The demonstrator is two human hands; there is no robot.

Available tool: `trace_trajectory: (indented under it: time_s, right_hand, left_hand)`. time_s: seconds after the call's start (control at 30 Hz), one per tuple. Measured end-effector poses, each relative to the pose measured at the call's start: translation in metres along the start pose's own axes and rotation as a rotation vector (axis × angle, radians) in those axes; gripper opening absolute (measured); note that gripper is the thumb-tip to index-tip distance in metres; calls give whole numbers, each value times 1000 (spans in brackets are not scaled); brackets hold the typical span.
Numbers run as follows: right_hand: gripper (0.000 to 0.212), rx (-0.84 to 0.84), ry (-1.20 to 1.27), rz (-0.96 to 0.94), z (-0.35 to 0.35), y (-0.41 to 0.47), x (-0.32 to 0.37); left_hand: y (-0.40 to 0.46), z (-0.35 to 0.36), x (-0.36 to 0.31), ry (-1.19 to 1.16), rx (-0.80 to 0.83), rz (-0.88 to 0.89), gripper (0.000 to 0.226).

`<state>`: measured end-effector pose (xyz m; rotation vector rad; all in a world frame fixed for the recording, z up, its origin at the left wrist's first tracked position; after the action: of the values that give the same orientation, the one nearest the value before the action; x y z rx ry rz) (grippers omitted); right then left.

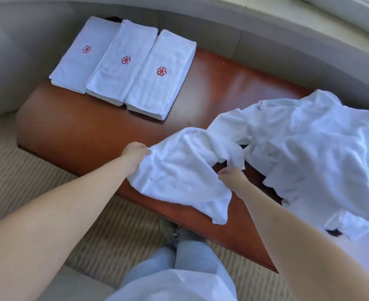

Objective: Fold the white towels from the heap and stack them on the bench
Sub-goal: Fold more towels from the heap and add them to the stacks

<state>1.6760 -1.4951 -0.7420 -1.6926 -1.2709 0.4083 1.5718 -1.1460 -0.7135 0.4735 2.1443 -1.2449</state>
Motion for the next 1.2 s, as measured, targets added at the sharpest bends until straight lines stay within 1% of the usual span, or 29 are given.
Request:
trace_trajectory:
  time_s: [0.03, 0.1, 0.17, 0.27, 0.37, 0.43, 0.5, 0.6, 0.7, 0.77, 0.87, 0.97, 1.07, 1.13, 1.2]
  right_hand:
    - [35, 1, 29, 16, 3, 6, -2]
    - [36, 21, 182, 84, 10, 15, -6]
    - [34, 13, 333, 134, 13, 24, -8]
    - [26, 35, 449, 59, 20, 35, 4]
    - [19, 30, 513, 37, 23, 39, 10]
    - [15, 3, 512, 38, 22, 43, 10]
    - [9, -16, 458, 35, 23, 47, 12]
    - [23, -1, 400, 33, 25, 46, 15]
    - [34, -5, 423, 22, 11, 35, 24]
    - [40, -8, 524, 6, -10, 22, 34]
    - [43, -82, 648, -87, -68, -6, 61]
    - [33, -157, 727, -185, -132, -44, 89]
    - [13, -203, 851, -280, -184, -80, 106]
    - [11, -270, 891, -321, -215, -105, 110]
    - [10, -315, 949, -340, -240, -127, 111]
  left_hand:
    - [3, 1, 0, 10, -2, 6, 16]
    - [9, 5, 5, 67, -6, -1, 9]
    - [17, 11, 9, 90, 5, 11, 7]
    - [24, 14, 12, 97, 18, 8, 7]
    - [26, 15, 18, 102, 13, -27, 7]
    - [28, 14, 21, 96, 18, -46, 8]
    - [28, 11, 21, 97, 4, -53, 8]
    - [25, 8, 21, 81, -7, -52, 8]
    - [19, -2, 14, 19, -55, -13, 7]
    - [14, -15, -2, -33, -112, 44, 7]
    - [4, -39, -36, -104, -182, 133, 7]
    - [-10, -61, -81, -186, -203, 217, 6]
    - [-25, -77, -128, -314, -194, 289, 13]
    - [-38, -86, -158, -364, -194, 338, 17]
    - [-53, -94, -184, -426, -198, 376, 17]
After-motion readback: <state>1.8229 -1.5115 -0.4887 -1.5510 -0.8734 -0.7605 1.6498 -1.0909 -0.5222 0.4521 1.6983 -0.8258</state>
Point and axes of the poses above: each hand's wrist, its own y-axis towards the middle knuckle, its own z-axis out of the palm, x = y × z, the point moved 8 cm from there along y, towards the middle knuckle, and after that the axes turned 9 degrees about z, right-handed, at the moved point
